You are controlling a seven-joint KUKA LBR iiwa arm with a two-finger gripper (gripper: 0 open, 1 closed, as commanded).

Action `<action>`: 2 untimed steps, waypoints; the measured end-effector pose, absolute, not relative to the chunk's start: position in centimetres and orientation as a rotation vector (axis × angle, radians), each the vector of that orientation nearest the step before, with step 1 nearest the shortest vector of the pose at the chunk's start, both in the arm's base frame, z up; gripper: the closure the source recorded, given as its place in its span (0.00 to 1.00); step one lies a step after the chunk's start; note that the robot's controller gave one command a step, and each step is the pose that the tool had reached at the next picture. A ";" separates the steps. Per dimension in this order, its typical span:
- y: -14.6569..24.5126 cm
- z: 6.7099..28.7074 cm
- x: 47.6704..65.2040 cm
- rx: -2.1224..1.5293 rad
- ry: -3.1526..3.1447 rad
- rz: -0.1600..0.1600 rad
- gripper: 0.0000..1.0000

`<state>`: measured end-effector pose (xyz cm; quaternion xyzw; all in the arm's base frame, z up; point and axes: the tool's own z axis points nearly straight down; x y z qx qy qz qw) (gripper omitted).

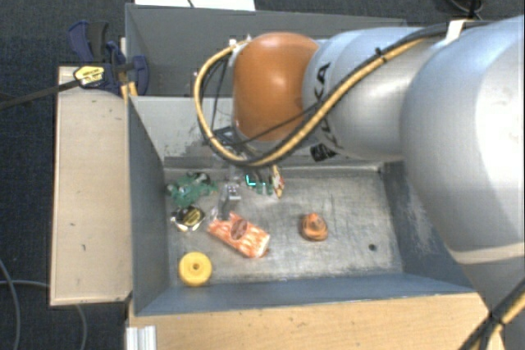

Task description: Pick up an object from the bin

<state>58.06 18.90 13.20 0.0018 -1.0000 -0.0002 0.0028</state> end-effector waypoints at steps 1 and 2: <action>18.8 13.7 58.3 0.000 -3.144 -0.003 0.00; 22.3 7.1 57.4 0.013 -3.147 -0.003 1.00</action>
Offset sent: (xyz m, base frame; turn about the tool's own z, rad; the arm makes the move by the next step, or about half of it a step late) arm -0.0085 0.0344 -0.0620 -0.0072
